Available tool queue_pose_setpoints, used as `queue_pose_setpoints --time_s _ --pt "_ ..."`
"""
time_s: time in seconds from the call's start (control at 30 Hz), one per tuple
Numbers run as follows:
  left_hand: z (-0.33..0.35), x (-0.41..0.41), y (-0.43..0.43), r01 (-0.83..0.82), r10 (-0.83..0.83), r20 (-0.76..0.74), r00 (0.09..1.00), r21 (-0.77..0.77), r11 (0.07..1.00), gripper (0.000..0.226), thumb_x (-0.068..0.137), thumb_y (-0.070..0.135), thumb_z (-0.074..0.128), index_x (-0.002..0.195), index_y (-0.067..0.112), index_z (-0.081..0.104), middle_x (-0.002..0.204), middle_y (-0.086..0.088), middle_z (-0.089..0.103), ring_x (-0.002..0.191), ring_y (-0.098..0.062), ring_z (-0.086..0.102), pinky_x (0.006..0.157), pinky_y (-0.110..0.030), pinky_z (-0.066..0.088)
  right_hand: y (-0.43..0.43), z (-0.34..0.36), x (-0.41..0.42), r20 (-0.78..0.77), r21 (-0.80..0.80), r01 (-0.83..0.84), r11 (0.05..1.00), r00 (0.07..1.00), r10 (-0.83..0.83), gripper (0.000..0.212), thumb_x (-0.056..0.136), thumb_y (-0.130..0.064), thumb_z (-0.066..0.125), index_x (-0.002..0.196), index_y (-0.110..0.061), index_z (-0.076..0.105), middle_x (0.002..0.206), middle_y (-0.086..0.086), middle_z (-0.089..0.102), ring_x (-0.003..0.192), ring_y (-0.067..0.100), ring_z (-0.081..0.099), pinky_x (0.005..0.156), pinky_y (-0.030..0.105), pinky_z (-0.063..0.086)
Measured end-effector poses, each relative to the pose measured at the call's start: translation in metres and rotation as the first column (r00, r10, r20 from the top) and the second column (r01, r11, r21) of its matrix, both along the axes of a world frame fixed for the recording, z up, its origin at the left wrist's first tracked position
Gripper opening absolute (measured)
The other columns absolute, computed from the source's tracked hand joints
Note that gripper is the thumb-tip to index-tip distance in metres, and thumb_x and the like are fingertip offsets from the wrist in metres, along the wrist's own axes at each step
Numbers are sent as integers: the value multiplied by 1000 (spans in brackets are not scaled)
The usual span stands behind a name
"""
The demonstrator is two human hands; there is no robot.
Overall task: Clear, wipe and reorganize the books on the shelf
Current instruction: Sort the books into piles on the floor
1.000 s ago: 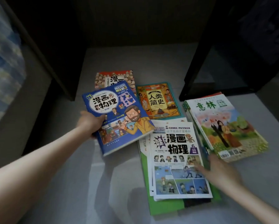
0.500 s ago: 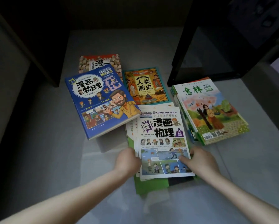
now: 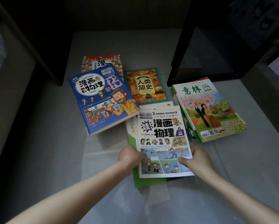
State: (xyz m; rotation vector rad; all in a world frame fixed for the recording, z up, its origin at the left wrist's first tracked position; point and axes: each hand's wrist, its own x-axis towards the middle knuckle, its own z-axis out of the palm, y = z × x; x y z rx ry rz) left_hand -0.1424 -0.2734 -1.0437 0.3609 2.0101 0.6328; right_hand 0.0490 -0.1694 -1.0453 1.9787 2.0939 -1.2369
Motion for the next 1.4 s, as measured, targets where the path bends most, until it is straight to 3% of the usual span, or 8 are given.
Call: queue_pose_setpoints --time_s 0.2,0.4,0.6,0.7,0.93,1.07,1.3,1.4 --pt "22 0 4 -92 64 141 988 199 976 21 84 20 72 96 14 57 97 -5 70 89 -22 67 83 -38 56 8 33 5 -384 -400 24 916 903 -191 28 81 9 66 104 -6 64 90 5 75 84 23 72 74 35 55" --pt "34 -1 2 -319 113 529 841 317 893 34 91 5 60 122 17 51 109 -9 71 97 -32 69 87 -53 54 5 43 21 -535 -347 -54 936 831 -150 41 79 15 64 109 -13 60 99 6 74 88 23 72 70 31 59" --pt "64 5 5 -23 -228 281 932 675 738 23 88 -6 57 106 8 54 108 -9 70 103 -27 66 88 -47 55 42 56 29 -738 -169 54 984 655 -163 98 25 -30 96 114 -14 57 107 3 72 99 17 68 78 28 58" --pt "75 0 15 9 -218 190 957 735 678 14 88 -11 54 93 0 47 103 -7 69 95 -17 68 77 -31 58 60 81 12 -777 -35 -50 998 630 4 93 36 -43 94 115 -9 60 113 7 70 106 21 67 88 28 55" --pt "86 -8 38 -144 16 173 985 760 634 38 85 -7 62 108 20 48 109 -3 67 100 -16 66 87 -37 56 56 62 -19 -764 12 -114 993 640 82 74 46 -45 90 107 -10 65 104 -2 74 97 12 70 82 27 57" --pt "89 3 37 -139 38 150 988 756 639 35 87 1 63 104 28 48 105 5 66 94 -3 66 80 -22 55 47 55 -15 -776 12 -133 991 624 93 37 71 2 72 102 -15 63 95 -12 74 92 6 69 75 18 56" --pt "95 -13 14 -521 255 493 832 536 664 31 89 1 60 117 11 53 107 -8 72 96 -26 70 84 -51 55 25 60 -1 -690 -175 -222 959 723 41 99 21 -65 87 103 -14 65 94 -2 75 84 11 71 63 16 54" --pt "91 -19 -10 -581 286 574 767 434 688 25 92 1 55 116 9 56 105 -9 73 95 -26 70 81 -45 56 12 57 6 -653 -266 -262 928 757 27 95 38 -66 86 113 -13 62 97 -4 75 84 10 71 61 13 51"
